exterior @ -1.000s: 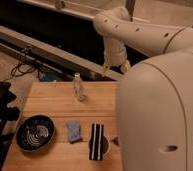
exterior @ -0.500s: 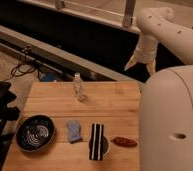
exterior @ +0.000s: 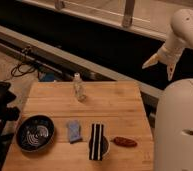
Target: Move the arm in a circular motion
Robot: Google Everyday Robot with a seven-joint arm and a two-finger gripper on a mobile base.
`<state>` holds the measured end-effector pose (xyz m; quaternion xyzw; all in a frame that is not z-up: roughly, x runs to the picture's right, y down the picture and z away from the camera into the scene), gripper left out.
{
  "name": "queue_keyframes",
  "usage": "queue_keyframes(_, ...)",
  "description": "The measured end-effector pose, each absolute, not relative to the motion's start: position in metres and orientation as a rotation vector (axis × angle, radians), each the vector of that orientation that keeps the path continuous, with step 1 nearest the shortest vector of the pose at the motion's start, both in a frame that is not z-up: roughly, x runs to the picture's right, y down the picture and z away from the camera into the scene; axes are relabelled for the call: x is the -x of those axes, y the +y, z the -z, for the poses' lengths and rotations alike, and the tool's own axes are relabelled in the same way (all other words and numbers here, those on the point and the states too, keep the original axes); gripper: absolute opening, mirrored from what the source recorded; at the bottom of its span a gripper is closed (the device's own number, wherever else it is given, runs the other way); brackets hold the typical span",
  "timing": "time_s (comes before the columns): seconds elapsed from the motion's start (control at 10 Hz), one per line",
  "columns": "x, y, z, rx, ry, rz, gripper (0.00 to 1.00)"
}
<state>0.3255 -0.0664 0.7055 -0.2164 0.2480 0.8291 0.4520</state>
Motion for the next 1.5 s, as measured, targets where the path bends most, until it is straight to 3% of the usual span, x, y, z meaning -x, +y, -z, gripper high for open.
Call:
queue_keyframes(0.9, -0.248, 0.002, -0.643, 0.531, 0.664, -1.937, 0.8)
queue_keyframes(1.5, -0.159, -0.004, -0.64, 0.521, 0.664, -1.843, 0.8)
